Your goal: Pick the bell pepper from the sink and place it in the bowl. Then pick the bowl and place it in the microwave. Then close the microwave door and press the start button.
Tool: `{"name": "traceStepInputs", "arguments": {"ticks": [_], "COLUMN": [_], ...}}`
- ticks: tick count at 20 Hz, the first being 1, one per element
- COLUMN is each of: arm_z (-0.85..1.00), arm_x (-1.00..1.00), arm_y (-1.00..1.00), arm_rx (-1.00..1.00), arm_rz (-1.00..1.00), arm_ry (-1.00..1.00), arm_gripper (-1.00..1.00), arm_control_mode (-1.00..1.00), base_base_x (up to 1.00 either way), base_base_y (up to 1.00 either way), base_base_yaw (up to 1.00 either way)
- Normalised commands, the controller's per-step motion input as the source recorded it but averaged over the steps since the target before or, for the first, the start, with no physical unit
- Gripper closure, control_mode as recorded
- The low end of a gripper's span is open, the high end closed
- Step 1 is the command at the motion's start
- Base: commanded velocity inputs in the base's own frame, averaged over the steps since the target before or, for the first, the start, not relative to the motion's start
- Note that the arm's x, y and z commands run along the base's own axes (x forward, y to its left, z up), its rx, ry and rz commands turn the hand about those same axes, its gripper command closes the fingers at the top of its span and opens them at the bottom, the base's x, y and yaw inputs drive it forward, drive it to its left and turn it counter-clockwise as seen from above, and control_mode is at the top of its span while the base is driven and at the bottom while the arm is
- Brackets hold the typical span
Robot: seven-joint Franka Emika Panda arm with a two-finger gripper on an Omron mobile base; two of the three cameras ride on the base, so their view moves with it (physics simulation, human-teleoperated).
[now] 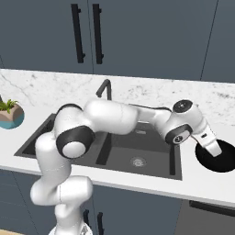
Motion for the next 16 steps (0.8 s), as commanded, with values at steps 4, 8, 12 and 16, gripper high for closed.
{"name": "traceStepInputs", "arguments": {"ticks": [4,8,12,16], "arm_z": [0.0,0.0,0.53,0.3], "arm_x": [0.16,0.03,-0.21,0.04], "arm_y": [-0.24,-0.24,-0.18,-0.17], "arm_rx": [0.18,0.23,0.21,0.18], "arm_rz": [0.0,0.0,0.0,0.0], "arm_ry": [0.01,0.01,0.0,0.02], "arm_gripper": [1.0,1.0,1.0,1.0], "arm_control_mode": [-1.0,-1.0,-1.0,-1.0], "base_base_x": [0.0,0.0,0.0,0.0], "base_base_y": [0.0,0.0,0.0,0.0], "base_base_yaw": [0.0,0.0,0.0,0.0]}}
